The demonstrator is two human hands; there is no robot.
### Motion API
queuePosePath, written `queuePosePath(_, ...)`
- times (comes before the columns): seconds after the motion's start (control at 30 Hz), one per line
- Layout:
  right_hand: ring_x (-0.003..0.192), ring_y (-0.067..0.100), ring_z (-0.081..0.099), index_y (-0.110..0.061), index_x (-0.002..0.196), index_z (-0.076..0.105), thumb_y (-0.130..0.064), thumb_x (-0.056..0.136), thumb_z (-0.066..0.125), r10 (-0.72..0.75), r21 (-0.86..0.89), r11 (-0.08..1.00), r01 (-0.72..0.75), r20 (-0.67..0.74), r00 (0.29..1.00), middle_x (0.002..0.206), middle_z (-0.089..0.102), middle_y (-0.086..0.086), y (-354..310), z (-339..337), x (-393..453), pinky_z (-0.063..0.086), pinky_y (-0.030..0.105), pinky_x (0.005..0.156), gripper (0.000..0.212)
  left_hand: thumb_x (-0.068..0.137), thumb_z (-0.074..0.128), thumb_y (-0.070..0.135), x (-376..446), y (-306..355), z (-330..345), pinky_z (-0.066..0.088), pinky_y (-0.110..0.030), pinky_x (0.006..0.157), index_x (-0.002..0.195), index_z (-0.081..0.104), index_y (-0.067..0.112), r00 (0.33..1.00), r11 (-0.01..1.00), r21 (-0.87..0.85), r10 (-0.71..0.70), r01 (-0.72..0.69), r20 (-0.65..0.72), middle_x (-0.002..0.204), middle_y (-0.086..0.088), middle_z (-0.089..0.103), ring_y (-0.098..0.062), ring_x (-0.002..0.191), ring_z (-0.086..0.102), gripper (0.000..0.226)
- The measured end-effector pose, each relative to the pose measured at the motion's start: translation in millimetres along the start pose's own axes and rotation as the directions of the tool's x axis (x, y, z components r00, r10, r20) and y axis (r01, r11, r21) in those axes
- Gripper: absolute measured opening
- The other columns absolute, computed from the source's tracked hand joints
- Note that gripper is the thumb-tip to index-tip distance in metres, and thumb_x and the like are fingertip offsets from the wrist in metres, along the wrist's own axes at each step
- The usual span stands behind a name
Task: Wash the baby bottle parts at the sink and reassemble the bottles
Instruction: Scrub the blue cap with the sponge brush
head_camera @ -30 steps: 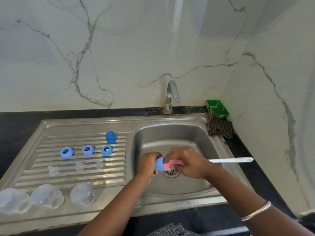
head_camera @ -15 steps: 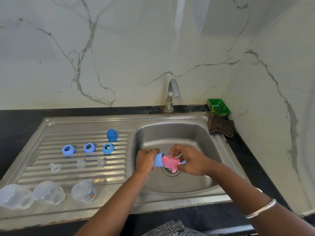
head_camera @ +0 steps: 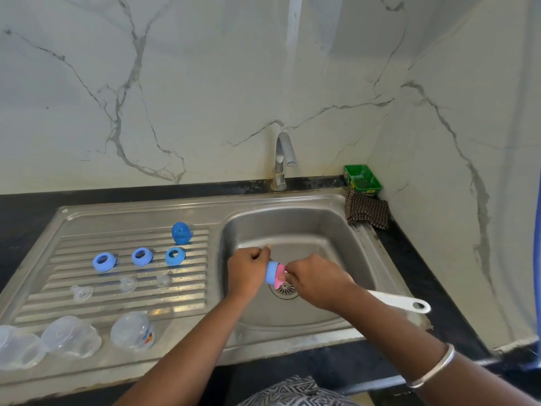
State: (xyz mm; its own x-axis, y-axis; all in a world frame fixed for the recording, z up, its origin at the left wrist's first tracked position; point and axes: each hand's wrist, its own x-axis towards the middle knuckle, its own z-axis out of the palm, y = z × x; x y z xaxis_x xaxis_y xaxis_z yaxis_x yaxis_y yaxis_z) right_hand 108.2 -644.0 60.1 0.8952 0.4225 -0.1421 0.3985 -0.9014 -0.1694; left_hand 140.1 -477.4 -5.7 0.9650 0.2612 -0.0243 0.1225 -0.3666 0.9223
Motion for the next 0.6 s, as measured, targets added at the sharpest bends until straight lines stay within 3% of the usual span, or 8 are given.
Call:
queuePosePath(0.07, 0.089, 0.034, 0.063, -0.025, 0.113, 0.061, -0.040, 0.099, 0.042, -0.087, -0.067, 0.994, 0.084, -0.045, 0.995, 0.098, 0.066, 0.007, 2, 2, -5, 0.036, 0.033, 0.064, 0.027, 0.087, 0.070, 0.023, 7, 1, -3, 0.038, -0.026, 0.050, 0.047, 0.058, 0.009, 0.994, 0.994, -0.021, -0.105, 0.105, -0.008, 0.044, 0.001, 0.050, -0.015, 0.045, 0.048, 0.044)
queuePosePath(0.13, 0.089, 0.030, 0.064, -0.029, 0.121, 0.058, -0.030, 0.096, 0.048, -0.204, -0.174, 0.966, 0.191, -0.062, 0.977, 0.098, 0.066, 0.000, 7, 1, -13, 0.033, 0.033, 0.060, 0.027, 0.082, 0.070, 0.020, 14, 0, -8, 0.039, -0.025, 0.049, 0.051, 0.063, 0.009, 0.963, 0.963, -0.042, -0.264, 0.267, 0.050, 0.049, -0.008, 0.055, -0.024, 0.045, 0.052, 0.034)
queuePosePath(0.2, 0.085, 0.026, 0.066, -0.036, 0.125, 0.058, -0.020, 0.092, 0.054, -0.244, -0.276, 0.939, 0.206, -0.112, 0.963, 0.094, 0.066, -0.004, 14, -3, -19, 0.033, 0.030, 0.056, 0.037, 0.078, 0.068, 0.020, 14, 2, -13, 0.035, -0.020, 0.040, 0.060, 0.069, 0.006, 0.896, 0.915, 0.018, -0.398, 0.403, 0.196, 0.048, -0.013, 0.057, -0.024, 0.034, 0.049, 0.023)
queuePosePath(0.27, 0.083, 0.026, 0.067, -0.042, 0.129, 0.058, -0.017, 0.093, 0.054, -0.218, -0.312, 0.936, 0.161, -0.154, 0.964, 0.091, 0.066, -0.005, 22, -8, -22, 0.034, 0.030, 0.057, 0.044, 0.077, 0.066, 0.023, 10, 4, -13, 0.032, -0.017, 0.036, 0.068, 0.072, 0.003, 0.848, 0.891, 0.095, -0.452, 0.443, 0.277, 0.048, -0.015, 0.061, -0.023, 0.030, 0.049, 0.023)
queuePosePath(0.43, 0.087, 0.025, 0.066, -0.037, 0.126, 0.057, -0.020, 0.094, 0.051, -0.123, -0.340, 0.938, 0.068, -0.143, 0.982, 0.097, 0.064, -0.004, 12, -6, -22, 0.025, 0.028, 0.054, 0.037, 0.081, 0.065, 0.026, 5, 15, 3, 0.035, -0.020, 0.041, 0.050, 0.060, 0.008, 0.947, 0.955, 0.183, -0.265, 0.232, 0.182, 0.041, -0.005, 0.056, -0.022, 0.040, 0.055, 0.037)
queuePosePath(0.5, 0.083, 0.026, 0.067, -0.034, 0.122, 0.059, -0.020, 0.093, 0.050, -0.102, -0.308, 0.950, 0.058, -0.128, 0.987, 0.096, 0.064, -0.003, 7, -4, -20, 0.028, 0.029, 0.055, 0.033, 0.084, 0.063, 0.028, 3, 16, 6, 0.036, -0.027, 0.050, 0.049, 0.055, 0.008, 0.976, 0.960, 0.234, -0.183, 0.152, 0.117, 0.043, -0.001, 0.051, -0.022, 0.049, 0.053, 0.041)
queuePosePath(0.6, 0.080, 0.029, 0.066, -0.032, 0.113, 0.061, -0.022, 0.094, 0.048, -0.039, -0.237, 0.971, 0.011, -0.113, 0.993, 0.092, 0.065, -0.002, 2, -3, -22, 0.034, 0.031, 0.056, 0.025, 0.093, 0.060, 0.035, -1, 13, 7, 0.037, -0.030, 0.048, 0.051, 0.052, 0.007, 0.997, 0.972, 0.235, -0.043, 0.027, 0.064, 0.042, 0.001, 0.049, -0.012, 0.044, 0.048, 0.051)
